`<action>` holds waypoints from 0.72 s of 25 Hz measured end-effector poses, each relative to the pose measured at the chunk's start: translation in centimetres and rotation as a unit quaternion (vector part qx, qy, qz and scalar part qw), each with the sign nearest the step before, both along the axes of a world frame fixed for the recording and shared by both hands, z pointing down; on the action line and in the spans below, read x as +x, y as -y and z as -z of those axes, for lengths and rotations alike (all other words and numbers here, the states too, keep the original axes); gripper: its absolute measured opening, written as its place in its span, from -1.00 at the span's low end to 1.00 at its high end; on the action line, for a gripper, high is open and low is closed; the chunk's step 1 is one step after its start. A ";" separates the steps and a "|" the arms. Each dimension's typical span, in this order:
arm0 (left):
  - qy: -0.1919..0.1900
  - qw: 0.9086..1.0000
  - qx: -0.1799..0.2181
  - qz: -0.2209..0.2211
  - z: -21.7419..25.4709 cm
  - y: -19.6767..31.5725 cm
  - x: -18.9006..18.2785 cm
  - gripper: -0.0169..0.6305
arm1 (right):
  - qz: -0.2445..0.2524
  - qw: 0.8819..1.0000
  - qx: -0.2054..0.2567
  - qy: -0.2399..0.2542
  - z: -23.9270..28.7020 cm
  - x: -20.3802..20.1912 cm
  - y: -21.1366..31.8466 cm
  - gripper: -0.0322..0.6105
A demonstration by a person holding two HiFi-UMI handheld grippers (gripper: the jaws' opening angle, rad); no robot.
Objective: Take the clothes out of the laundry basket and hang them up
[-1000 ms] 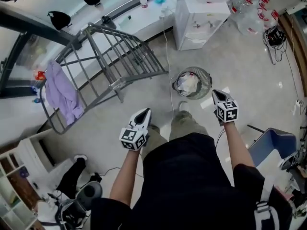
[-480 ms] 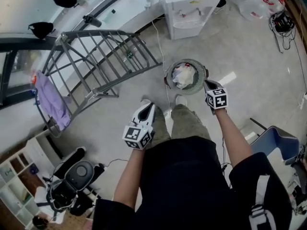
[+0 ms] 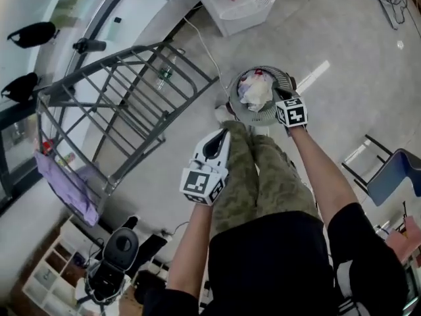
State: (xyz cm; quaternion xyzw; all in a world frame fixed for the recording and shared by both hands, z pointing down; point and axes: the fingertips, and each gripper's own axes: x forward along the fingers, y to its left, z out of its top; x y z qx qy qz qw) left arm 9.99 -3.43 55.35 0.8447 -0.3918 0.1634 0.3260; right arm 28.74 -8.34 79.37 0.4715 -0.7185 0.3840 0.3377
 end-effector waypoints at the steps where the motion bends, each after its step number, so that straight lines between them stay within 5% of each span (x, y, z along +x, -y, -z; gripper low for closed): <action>1: -0.003 1.000 -0.002 0.002 -1.4 0.8 0.0 -0.91 | -0.005 1.000 -0.003 -0.003 -1.8 0.0 0.1 -0.89; 10: 0.002 1.000 -0.003 -0.028 -12.9 4.8 3.1 -0.91 | -0.073 0.997 -0.036 -0.001 -12.5 1.2 -0.2 -0.89; 18: -0.017 0.998 -0.009 -0.054 -22.7 6.1 5.4 -0.91 | -0.008 0.999 -0.039 -0.020 -21.9 -0.5 -0.3 -0.89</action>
